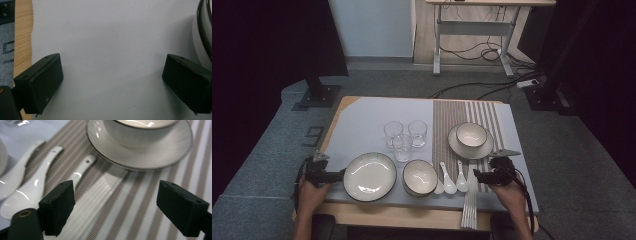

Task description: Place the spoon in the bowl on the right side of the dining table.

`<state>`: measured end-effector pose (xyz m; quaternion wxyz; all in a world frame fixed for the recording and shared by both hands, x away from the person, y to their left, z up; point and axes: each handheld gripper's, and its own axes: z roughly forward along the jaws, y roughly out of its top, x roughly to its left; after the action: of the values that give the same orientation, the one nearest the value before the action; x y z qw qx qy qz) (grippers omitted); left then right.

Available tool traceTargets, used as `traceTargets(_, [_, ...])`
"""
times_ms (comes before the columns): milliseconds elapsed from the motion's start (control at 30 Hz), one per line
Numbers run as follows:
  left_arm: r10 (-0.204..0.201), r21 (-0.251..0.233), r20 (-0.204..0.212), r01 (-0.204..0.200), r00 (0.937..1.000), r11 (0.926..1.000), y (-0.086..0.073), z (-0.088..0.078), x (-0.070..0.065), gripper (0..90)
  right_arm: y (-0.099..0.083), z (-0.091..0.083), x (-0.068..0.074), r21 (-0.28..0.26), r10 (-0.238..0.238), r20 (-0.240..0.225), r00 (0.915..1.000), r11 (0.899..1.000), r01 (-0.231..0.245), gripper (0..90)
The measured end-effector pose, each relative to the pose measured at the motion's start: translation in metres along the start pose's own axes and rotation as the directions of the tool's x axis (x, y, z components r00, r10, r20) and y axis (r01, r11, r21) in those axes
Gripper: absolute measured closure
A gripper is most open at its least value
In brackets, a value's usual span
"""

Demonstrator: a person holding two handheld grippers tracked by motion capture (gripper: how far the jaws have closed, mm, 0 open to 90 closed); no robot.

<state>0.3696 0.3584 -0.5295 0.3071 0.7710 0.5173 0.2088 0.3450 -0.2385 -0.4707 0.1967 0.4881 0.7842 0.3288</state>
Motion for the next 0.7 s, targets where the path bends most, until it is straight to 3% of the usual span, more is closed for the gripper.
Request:
traceTargets(300, [0.0,0.0,0.001,0.0,1.0,1.0,0.0,0.0,0.0,3.1,0.016,0.02,0.022,0.025,-0.035,-0.047,0.9983,0.999,0.036,23.4])
traceTargets(467, [0.0,0.0,0.001,0.0,1.0,1.0,0.0,0.0,0.0,3.1,0.017,0.031,0.029,0.059,-0.076,-0.048,0.996,0.995,0.078,28.3])
traceTargets(700, [0.0,0.0,0.0,0.0,1.0,1.0,0.0,0.0,0.0,3.1,0.017,0.043,0.033,0.067,-0.068,-0.075,0.9949,0.995,0.073,38.7])
